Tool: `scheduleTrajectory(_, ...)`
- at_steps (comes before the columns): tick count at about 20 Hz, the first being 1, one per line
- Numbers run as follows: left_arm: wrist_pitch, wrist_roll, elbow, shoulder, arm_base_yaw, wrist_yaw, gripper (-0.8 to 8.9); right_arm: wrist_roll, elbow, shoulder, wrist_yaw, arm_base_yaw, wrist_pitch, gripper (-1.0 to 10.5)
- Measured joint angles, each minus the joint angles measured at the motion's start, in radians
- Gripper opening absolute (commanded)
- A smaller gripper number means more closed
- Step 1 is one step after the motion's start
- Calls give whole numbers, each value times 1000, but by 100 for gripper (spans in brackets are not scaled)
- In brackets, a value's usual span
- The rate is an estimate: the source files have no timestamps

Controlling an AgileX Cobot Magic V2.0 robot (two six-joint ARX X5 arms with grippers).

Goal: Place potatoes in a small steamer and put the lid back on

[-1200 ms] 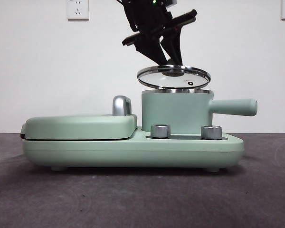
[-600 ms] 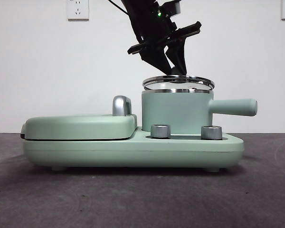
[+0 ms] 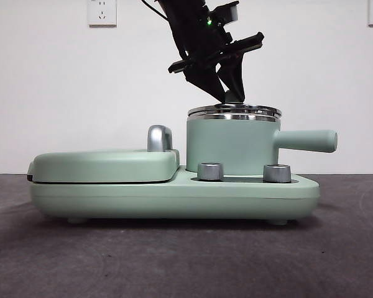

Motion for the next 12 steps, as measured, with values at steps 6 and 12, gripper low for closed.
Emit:
scheduleTrajectory(6, 7, 81, 6, 9, 7, 56, 14, 7, 0, 0, -1, 0, 0, 487)
scheduleTrajectory(12, -26, 111, 13, 14, 23, 71, 14, 10, 0, 0, -3, 0, 0, 487)
